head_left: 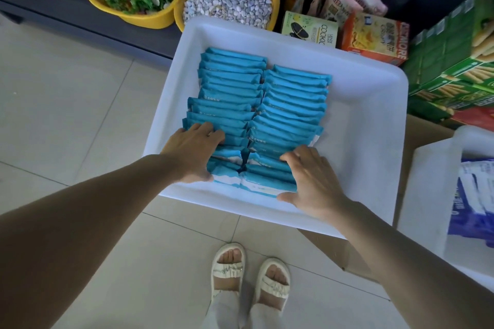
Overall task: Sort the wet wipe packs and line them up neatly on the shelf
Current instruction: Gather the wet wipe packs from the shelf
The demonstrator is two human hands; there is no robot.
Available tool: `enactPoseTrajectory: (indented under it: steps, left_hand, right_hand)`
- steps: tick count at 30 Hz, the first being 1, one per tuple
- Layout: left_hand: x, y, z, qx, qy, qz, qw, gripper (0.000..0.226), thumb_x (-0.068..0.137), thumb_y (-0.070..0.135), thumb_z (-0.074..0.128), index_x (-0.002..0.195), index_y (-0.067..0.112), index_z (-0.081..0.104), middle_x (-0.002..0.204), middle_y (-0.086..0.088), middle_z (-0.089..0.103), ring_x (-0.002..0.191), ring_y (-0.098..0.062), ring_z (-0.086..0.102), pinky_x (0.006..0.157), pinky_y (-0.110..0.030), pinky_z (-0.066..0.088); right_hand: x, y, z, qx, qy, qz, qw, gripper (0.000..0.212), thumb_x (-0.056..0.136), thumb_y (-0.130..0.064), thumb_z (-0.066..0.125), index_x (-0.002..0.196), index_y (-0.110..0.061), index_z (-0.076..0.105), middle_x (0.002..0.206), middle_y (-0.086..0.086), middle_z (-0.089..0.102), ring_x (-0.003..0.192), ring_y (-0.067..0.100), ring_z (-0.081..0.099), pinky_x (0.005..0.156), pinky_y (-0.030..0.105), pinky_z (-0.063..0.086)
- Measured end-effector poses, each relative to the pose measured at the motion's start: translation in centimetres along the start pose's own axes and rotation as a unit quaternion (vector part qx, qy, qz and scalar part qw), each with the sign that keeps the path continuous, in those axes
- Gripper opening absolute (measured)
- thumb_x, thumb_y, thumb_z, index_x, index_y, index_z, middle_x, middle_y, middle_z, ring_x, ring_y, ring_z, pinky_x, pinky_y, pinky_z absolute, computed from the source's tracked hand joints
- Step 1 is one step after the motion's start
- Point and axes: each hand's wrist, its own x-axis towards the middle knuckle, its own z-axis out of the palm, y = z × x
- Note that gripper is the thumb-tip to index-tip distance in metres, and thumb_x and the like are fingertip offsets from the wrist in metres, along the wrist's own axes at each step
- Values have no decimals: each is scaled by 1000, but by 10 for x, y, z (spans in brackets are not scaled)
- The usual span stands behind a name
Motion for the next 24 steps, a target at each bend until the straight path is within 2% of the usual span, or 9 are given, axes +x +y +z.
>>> enactPoseTrajectory:
  steps: [2, 3, 5, 6, 11, 14, 16, 19, 24]
  left_hand:
    - [-6, -2, -3, 58, -9, 22, 998, 69, 78, 50, 66, 133, 25, 34, 125, 3, 39, 115, -17, 41, 91, -30, 40]
    - [-8, -1, -2, 85, -12, 34, 996, 67, 83, 51, 61, 136, 24, 31, 128, 2, 36, 117, -18, 39, 90, -31, 41]
    - [-7, 2, 1, 131, -25, 44, 990, 63, 89, 51, 52, 137, 20, 25, 131, -2, 31, 117, -20, 37, 87, -31, 43]
    - [-6, 5, 1, 152, -35, 43, 987, 63, 91, 50, 50, 137, 17, 24, 131, -3, 30, 116, -21, 36, 85, -32, 42]
    - [-1, 17, 0, 189, -52, 8, 981, 60, 90, 39, 56, 135, 14, 25, 128, -5, 33, 113, -22, 38, 83, -33, 40]
    - [-8, 20, -9, 146, -57, -16, 988, 63, 88, 40, 59, 136, 15, 27, 130, -4, 37, 116, -22, 41, 91, -34, 40]
    - [-14, 22, -21, 109, -53, -21, 992, 63, 89, 39, 58, 139, 15, 27, 135, -5, 39, 123, -23, 40, 99, -36, 38]
    - [-25, 30, -54, 42, -37, -25, 998, 63, 91, 38, 57, 142, 15, 27, 141, -5, 40, 130, -24, 38, 106, -40, 34]
    - [-48, 54, -142, -27, -4, -27, 999, 54, 93, 38, 54, 138, 17, 33, 135, -4, 46, 123, -24, 45, 96, -40, 41]
  right_hand:
    - [-4, -2, -2, -6, 16, 17, 1000, 62, 70, -44, 78, 121, -17, 54, 110, 6, 46, 104, 26, 46, 78, 35, 44]
    - [-4, -3, -1, -15, 6, 14, 1000, 60, 65, -41, 83, 114, -17, 59, 104, 7, 49, 97, 27, 49, 66, 33, 46]
    - [-1, -6, 3, -46, -2, -17, 999, 60, 48, -36, 92, 98, -15, 67, 89, 9, 54, 80, 28, 56, 44, 25, 37]
    - [1, -6, 3, -59, 6, -33, 998, 60, 44, -35, 94, 94, -15, 68, 84, 10, 54, 75, 28, 56, 41, 24, 34]
    - [3, -5, -2, -96, -8, -60, 994, 63, 55, -41, 88, 108, -16, 65, 95, 13, 54, 81, 30, 55, 60, 35, 47]
    - [-2, -13, -10, -68, -45, -29, 996, 66, 82, -43, 66, 137, -18, 38, 125, 11, 40, 112, 29, 42, 85, 37, 42]
    - [-7, -13, -25, -29, -50, 5, 998, 71, 88, -43, 58, 144, -16, 24, 135, 10, 33, 123, 28, 35, 94, 36, 39]
    - [-16, -7, -63, -13, -35, 20, 999, 75, 90, -41, 56, 148, -14, 15, 143, 8, 28, 131, 27, 28, 101, 35, 35]
    - [-35, -3, -152, -11, 7, 34, 999, 68, 92, -38, 55, 146, -13, 22, 144, 8, 30, 132, 26, 29, 102, 37, 35]
